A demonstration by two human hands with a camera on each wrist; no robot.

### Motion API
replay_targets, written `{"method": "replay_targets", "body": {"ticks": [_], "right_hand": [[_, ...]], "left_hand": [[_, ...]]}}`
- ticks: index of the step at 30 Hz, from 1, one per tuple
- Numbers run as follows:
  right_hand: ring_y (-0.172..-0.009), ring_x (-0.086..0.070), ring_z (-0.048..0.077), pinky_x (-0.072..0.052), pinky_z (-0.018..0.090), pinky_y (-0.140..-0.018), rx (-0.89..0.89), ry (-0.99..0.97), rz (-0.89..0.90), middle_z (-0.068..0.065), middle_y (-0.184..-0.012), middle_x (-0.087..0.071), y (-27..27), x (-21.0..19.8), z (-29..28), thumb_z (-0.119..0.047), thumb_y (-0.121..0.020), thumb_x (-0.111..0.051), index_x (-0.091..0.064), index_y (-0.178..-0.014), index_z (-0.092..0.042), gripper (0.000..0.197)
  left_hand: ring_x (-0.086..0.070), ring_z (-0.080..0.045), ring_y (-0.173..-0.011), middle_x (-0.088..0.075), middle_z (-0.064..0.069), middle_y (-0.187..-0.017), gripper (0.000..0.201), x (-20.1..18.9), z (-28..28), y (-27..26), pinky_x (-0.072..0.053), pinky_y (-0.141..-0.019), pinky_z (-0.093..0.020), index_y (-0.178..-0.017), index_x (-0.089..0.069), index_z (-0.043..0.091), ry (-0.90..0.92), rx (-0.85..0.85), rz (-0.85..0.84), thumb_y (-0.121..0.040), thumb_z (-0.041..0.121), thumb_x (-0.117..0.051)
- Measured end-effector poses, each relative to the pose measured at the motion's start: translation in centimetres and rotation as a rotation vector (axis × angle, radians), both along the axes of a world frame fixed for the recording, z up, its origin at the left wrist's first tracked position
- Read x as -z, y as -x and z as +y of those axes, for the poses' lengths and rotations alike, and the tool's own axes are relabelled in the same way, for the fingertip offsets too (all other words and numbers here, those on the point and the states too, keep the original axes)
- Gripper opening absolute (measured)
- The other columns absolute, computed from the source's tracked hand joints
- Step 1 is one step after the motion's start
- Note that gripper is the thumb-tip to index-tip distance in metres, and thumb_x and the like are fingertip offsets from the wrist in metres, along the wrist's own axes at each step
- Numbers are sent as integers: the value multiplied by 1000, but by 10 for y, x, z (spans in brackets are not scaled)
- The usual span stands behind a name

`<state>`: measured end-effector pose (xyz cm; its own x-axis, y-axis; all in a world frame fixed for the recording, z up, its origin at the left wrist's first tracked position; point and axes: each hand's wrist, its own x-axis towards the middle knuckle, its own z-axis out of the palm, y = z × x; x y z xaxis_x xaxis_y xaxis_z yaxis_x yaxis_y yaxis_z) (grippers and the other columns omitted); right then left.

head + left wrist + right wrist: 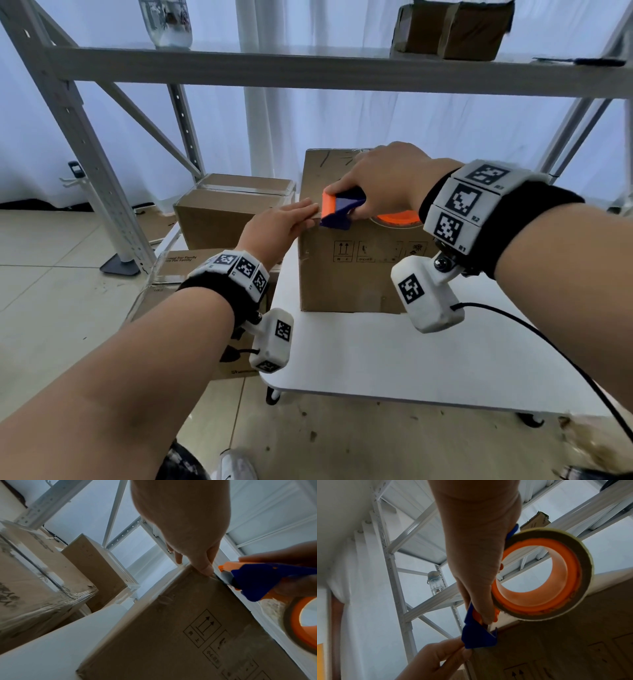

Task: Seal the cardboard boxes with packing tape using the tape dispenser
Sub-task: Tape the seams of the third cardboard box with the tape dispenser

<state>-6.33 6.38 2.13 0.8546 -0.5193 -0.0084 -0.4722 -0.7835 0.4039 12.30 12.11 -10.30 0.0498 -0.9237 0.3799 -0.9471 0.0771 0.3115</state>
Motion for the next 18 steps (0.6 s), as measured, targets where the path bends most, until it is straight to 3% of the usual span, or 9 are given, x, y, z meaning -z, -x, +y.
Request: {"method": "replay_targets", "body": {"ticks": [5,12,15,18], "right_hand": [[-88,-41,10,-43,31,-75,81,6,42,-15,-83,-31,34,1,-10,-53,-91,-51,-34,-141,-52,52],[-89,-35,9,-37,31,-75,88,-27,0,-17,-77,-28,39,7,-19,-50,-92,-52,-34,-139,-52,50],[-90,-34,8,-33,30,-75,97,-51,-23,-12,-89,-33,42,11,-20,-51,-92,-50,-32,-140,-53,51],[-89,-35,10,-34,31,-75,94,-51,-37,-12,-83,-31,43,12,-19,-52,-92,-49,-31,-139,-55,51]], "left_hand": [[-48,-19,-129,-41,12,-147,40,-1,2,7,-36,-109,-41,-140,-44,35,-2,-59,-56,-101,40,-35],[-24,-14,-143,-35,4,-152,43,-2,-3,23,-11,-117,-31,-145,-36,24,-18,-111,-199,-104,33,-28],[-22,-14,-143,-34,2,-152,44,-4,-14,44,-9,-116,-28,-146,-34,20,-28,-39,-211,-105,31,-27],[-26,-12,-142,-35,3,-152,42,-5,-22,54,-12,-116,-28,-146,-34,22,-27,13,-200,-105,26,-29]]}}
